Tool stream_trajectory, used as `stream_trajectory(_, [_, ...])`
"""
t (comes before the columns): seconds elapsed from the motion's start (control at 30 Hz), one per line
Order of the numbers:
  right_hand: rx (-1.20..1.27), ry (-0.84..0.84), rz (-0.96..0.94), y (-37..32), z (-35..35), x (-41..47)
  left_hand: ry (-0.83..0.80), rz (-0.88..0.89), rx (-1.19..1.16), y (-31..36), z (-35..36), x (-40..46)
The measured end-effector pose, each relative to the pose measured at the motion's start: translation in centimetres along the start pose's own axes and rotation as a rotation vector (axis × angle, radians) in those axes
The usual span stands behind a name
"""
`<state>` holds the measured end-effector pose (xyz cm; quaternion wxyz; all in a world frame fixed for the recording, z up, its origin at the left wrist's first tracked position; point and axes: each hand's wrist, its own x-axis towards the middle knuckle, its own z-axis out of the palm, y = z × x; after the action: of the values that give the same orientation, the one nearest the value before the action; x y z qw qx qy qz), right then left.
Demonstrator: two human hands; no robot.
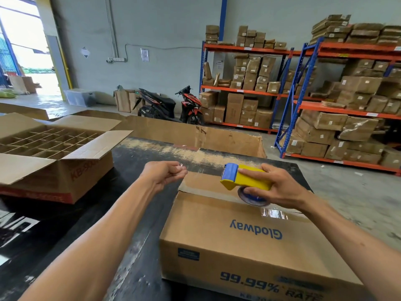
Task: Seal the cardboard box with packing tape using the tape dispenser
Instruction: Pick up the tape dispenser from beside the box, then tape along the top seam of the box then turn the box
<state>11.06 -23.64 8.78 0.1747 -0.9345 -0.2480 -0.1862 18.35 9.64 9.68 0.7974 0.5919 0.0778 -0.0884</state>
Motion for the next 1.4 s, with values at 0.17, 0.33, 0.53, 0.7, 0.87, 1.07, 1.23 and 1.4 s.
stream_trajectory(0.17, [0.052,-0.056,0.052,0.0,1.3,0.6,0.077,0.085,0.084,-2.7,-0.7,0.7])
stream_trajectory(0.33, [0.008,-0.116,0.091,-0.8,1.9,1.3,0.220,0.146,0.248,-5.9,-1.1,1.5])
stream_trajectory(0.53, [-0.070,-0.167,0.092,-1.3,2.0,2.1,0.348,0.324,0.417,-7.5,-0.1,0.6])
stream_trajectory(0.7, [-0.131,-0.228,0.088,-1.7,2.0,3.1,0.380,0.380,0.512,-8.7,-0.2,0.3])
stream_trajectory(0.87, [-0.203,-0.298,0.085,-1.6,2.6,3.7,0.378,0.201,0.466,-9.3,-1.3,1.3])
stream_trajectory(1.07, [-0.161,-0.331,0.119,-1.3,3.1,4.1,0.359,0.058,0.639,-9.1,-2.0,1.6])
stream_trajectory(1.23, [0.063,-0.327,0.195,-0.6,3.3,3.9,0.324,0.510,1.126,-9.5,-0.7,0.7])
stream_trajectory(1.4, [0.068,-0.283,0.192,-0.8,3.4,3.8,-0.109,0.417,1.440,-10.1,1.9,1.2])
